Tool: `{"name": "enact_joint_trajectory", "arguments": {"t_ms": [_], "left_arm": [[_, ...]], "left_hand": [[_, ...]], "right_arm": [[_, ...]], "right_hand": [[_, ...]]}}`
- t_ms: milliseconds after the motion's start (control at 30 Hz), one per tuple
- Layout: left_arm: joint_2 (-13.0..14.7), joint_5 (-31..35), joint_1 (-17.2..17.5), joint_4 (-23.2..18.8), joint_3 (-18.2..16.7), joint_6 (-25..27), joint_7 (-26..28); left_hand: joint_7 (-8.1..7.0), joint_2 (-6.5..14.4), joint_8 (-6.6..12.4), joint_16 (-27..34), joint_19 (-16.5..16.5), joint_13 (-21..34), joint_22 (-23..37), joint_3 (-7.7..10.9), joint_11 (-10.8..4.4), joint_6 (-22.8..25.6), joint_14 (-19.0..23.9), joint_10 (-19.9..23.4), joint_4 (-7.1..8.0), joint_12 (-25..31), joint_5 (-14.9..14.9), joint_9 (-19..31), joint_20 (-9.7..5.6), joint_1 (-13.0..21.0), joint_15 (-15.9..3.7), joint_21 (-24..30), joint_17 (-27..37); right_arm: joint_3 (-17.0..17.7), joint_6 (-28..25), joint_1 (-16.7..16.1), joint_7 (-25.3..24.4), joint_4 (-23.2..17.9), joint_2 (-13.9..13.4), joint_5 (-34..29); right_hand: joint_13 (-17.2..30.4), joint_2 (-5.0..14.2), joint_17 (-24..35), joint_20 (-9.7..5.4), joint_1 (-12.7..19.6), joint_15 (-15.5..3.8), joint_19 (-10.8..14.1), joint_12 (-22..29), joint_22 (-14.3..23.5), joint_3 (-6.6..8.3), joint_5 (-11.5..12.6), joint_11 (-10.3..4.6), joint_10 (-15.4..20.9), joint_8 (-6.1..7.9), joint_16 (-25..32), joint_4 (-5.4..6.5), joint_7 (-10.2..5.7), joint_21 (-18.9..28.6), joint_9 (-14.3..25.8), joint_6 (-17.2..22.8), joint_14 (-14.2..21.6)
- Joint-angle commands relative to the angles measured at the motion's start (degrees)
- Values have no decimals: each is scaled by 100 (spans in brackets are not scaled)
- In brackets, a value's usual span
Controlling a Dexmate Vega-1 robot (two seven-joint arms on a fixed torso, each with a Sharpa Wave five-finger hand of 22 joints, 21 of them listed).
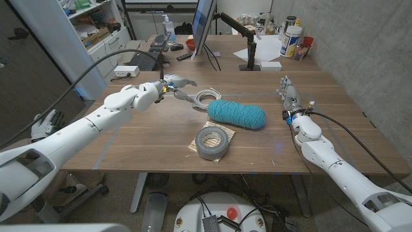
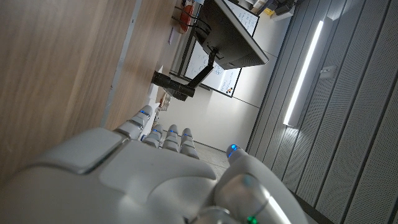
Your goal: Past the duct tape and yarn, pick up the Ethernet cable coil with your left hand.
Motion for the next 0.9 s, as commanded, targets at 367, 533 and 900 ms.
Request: {"name": "enact_joint_trajectory", "arguments": {"t_ms": [367, 533, 900], "left_arm": [[-291, 123, -307, 446, 316, -378, 221], [-326, 171, -338, 493, 357, -425, 295], [-433, 82, -383, 679, 428, -538, 328]], "left_hand": [[-13, 33, 19, 9, -11, 33, 17, -46, 24, 11, -39, -17, 8, -19, 46, 11, -27, 25, -590, -30, 12], [-23, 38, 23, 12, -9, 36, 17, -54, 27, 24, -32, -15, 6, -20, 51, 11, -33, 33, -595, -28, 11], [-35, 43, 46, 19, -5, 43, 17, -81, 28, 81, -17, -4, 7, -18, 61, 12, -27, 41, -599, -23, 11]], "right_arm": [[-17, -48, 19, 2, 8, 0, -9], [-14, -43, 14, -12, 4, -1, -15], [-23, -10, 21, 9, 28, -4, -34]], "right_hand": [[18, 495, 1, -18, 14, -253, -27, -18, 16, 44, -34, -14, -9, 3, 20, 17, -29, -5, 27, 11, -67], [18, 494, 1, -21, 13, -252, -27, -17, 17, 48, -36, -18, -8, 3, 19, 17, -34, -3, 27, 10, -72], [18, 493, 1, -25, 13, -246, -32, -16, 17, 56, -39, -14, -8, 2, 17, 16, -37, -1, 26, 10, -80]]}}
